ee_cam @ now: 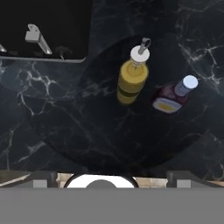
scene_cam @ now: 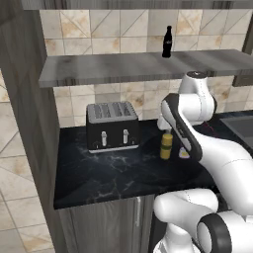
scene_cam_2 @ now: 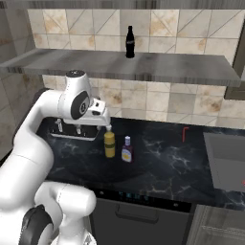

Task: Pick the condiment bottle and oil and vinegar bottle from the counter and place them in the cabinet.

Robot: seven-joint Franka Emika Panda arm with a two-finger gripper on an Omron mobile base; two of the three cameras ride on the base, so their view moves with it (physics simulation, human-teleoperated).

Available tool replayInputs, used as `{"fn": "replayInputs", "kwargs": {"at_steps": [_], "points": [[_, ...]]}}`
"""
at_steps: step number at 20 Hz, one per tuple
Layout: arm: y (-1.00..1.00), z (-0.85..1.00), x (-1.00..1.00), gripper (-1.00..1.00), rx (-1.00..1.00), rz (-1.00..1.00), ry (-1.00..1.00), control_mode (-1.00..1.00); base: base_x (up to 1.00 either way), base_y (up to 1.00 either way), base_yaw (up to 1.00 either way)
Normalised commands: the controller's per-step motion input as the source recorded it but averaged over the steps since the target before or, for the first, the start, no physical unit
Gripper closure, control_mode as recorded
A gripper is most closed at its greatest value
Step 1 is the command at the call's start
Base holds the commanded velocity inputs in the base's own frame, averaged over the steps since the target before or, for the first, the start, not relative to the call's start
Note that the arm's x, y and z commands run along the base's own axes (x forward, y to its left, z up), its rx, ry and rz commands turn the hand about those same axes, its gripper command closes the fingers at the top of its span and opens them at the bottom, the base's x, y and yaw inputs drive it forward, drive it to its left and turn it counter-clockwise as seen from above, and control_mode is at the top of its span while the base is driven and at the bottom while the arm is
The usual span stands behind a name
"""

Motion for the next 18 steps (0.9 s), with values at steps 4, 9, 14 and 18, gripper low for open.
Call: {"fn": "replayInputs", "kwargs": {"at_steps": [4, 9, 14, 18], "points": [[-0.04, -0.32, 0.0, -1.0, 0.0, 0.0, 0.0, -1.0, 0.0, 0.0, 0.0], [-0.08, -0.42, 0.0, -1.0, 0.0, 0.0, -0.05, -1.0, 0.0, 0.0, 0.0], [-0.13, -0.39, -0.03, -1.0, 0.0, 0.0, -0.18, -1.0, 0.0, 0.0, 0.0], [-0.02, -0.21, 0.0, -1.0, 0.0, 0.0, -0.2, -1.0, 0.0, 0.0, 0.0]]}}
